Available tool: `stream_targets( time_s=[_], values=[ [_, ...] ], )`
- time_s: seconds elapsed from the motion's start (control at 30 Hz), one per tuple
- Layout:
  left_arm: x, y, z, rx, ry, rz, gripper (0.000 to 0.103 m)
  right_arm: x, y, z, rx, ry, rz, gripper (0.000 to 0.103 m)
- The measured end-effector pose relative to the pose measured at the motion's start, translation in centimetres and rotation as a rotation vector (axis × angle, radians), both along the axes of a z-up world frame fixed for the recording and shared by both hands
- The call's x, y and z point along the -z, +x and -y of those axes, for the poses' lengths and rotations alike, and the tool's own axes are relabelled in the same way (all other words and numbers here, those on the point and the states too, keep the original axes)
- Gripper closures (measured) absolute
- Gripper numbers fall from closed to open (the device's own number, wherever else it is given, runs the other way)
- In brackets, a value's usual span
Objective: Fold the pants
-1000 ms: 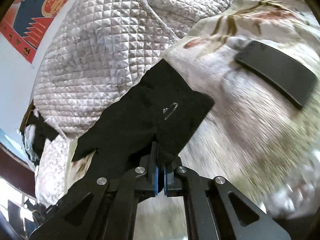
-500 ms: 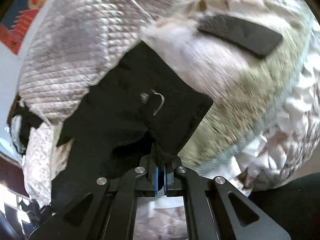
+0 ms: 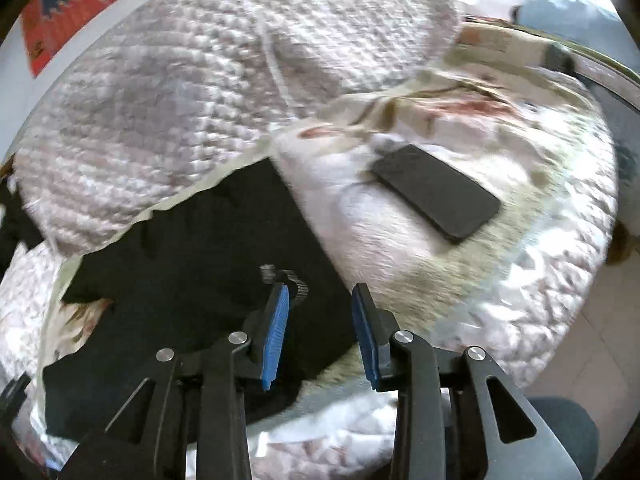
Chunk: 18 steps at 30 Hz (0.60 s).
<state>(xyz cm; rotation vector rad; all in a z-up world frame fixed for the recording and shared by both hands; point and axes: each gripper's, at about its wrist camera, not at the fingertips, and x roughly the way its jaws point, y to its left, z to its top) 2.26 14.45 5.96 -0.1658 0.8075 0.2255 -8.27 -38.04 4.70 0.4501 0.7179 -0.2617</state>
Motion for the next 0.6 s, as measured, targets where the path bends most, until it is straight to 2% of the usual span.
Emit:
stream_targets(
  time_s=[0.17, 0.23, 0.3, 0.33, 0.43, 0.53, 0.6],
  values=[
    [3.9, 4.6, 0.9, 0.000, 0.108, -0.140, 0.032, 1.6, 3.5, -4.2, -0.218, -0.007, -0.031, 0.069],
    [4.0, 4.5, 1.2, -0.015, 0.143, -0.112, 0.035, 2.3, 4.4, -5.9, -0.292, -0.008, -0.040, 0.069],
    [3.9, 4.8, 1.9, -0.011, 0.201, -0.101, 0.063, 2.7, 5.3, -7.0, -0.335, -0.003, -0.043, 0.069],
    [3.8, 5.0, 2.3, -0.016, 0.244, -0.092, 0.096, 3.0, 6.0, -7.7, -0.356, -0.005, -0.045, 0.069],
    [3.6, 5.7, 2.2, -0.033, 0.241, -0.075, 0.096, 3.7, 7.1, -8.6, -0.383, -0.014, -0.051, 0.069],
    [2.6, 5.5, 1.8, -0.067, 0.223, -0.009, 0.096, 4.4, 7.8, -8.9, -0.386, -0.009, -0.051, 0.069],
    [2.0, 5.4, 2.1, -0.056, 0.246, 0.023, 0.096, 4.8, 8.0, -8.9, -0.387, -0.010, -0.056, 0.069]
  ],
)
